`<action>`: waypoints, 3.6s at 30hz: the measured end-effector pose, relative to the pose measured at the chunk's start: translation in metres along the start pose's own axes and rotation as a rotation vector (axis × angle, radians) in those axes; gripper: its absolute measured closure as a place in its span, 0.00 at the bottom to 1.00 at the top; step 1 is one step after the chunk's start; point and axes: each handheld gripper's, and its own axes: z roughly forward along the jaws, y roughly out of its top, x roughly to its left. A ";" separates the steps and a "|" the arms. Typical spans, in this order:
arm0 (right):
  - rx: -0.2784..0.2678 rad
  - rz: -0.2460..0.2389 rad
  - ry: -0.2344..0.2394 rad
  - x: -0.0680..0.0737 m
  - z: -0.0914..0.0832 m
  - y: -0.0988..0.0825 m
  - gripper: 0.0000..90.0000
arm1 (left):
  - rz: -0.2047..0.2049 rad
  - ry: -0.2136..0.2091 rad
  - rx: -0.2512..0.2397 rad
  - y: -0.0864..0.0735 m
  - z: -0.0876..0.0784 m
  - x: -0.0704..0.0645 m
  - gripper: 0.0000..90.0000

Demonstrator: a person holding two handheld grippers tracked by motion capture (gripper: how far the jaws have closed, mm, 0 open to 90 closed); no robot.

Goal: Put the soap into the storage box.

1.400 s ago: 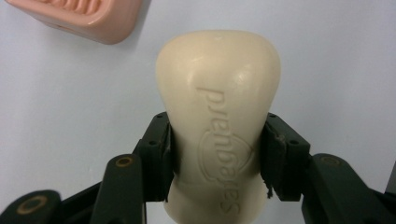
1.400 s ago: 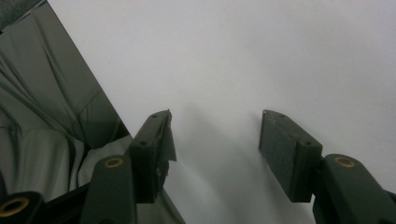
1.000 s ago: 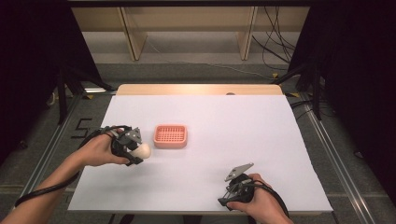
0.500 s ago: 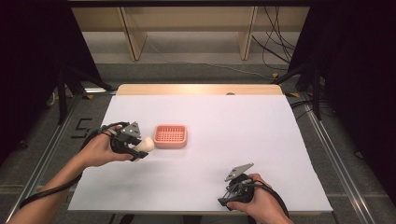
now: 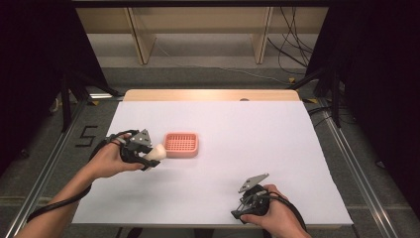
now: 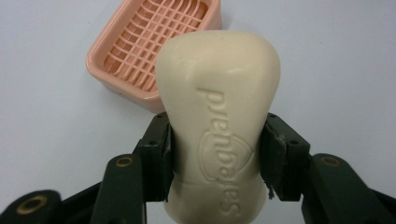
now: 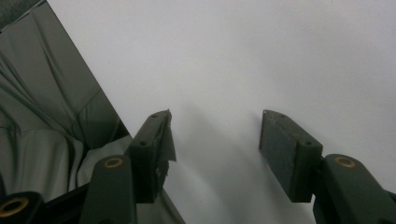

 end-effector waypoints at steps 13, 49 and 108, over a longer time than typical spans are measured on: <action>-0.016 -0.044 0.005 -0.003 0.001 0.000 0.49 | 0.004 0.023 -0.011 0.006 0.003 0.004 0.55; -0.036 -0.042 0.004 -0.004 0.001 -0.001 0.50 | 0.059 0.022 0.005 0.024 0.006 0.019 0.55; -0.078 -0.047 -0.015 -0.009 -0.004 -0.007 0.49 | 0.191 0.019 0.049 0.057 0.024 0.035 0.55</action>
